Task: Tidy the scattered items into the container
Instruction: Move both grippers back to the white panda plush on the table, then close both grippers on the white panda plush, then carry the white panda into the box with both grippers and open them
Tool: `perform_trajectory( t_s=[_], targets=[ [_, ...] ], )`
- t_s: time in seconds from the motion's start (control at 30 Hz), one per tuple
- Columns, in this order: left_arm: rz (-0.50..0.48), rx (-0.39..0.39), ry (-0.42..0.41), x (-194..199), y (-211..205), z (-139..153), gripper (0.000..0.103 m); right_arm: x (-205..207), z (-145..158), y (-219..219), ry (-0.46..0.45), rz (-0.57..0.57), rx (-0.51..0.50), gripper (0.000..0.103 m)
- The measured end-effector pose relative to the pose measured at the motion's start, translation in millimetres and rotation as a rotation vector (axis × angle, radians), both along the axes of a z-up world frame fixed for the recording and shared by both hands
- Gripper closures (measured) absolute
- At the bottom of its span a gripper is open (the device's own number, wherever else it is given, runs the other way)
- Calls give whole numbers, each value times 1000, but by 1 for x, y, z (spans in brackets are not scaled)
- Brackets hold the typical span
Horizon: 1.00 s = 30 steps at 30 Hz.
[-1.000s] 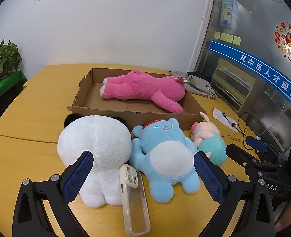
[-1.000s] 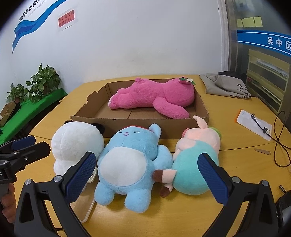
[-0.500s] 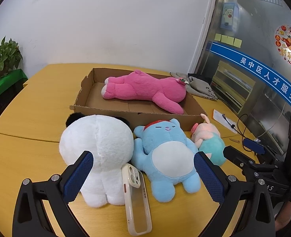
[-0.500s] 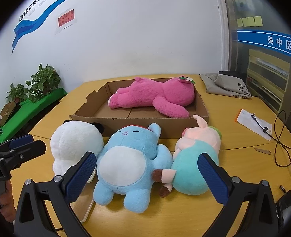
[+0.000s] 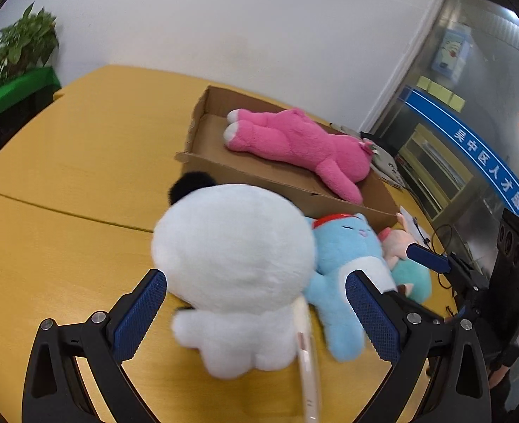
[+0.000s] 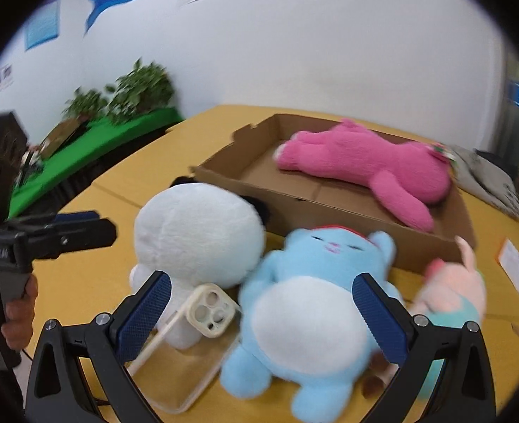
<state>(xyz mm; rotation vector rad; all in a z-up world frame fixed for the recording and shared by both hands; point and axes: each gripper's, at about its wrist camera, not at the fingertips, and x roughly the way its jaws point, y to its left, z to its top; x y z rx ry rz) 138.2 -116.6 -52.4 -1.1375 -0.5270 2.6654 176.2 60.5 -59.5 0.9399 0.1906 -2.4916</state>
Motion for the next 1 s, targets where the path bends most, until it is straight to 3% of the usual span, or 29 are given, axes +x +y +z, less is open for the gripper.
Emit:
perform_trajectory(
  t_s=[0.17,0.23,0.3,0.37,0.4,0.43,0.5,0.63,0.77,0.9,1.0],
  targets=[
    [-39,48,-57,-38,-30,-27,0,-21,-21,-54,-56,189,55,0],
    [-48,59,-100,-53,-38,-42,0,-29,-35,-74,-58,207,103,0],
    [-98,120,-108,-62,-43,-53,1,-38,-45,-87,-44,196,138,0],
    [-127,124,-100,-66,-44,-56,9,-49,-54,-96,-51,192,151,0],
    [-145,139,-92,-67,-45,-56,22,-52,-57,-97,-58,194,139,0],
    [-164,166,-90,-68,-45,-57,28,-54,-58,-96,-59,195,130,0],
    [-173,167,-91,-69,-45,-56,33,-56,-60,-97,-56,204,117,1],
    [-176,157,-63,-59,-45,-49,42,-49,-61,-95,-39,212,67,23],
    [-161,134,-20,-46,-46,-24,44,-44,-49,-80,-49,214,-75,38],
    [-186,61,83,-46,-38,33,44,-29,-14,-74,60,201,-135,39],
    [-224,11,147,-77,-29,77,44,-40,27,-67,133,174,-175,39]
  ],
)
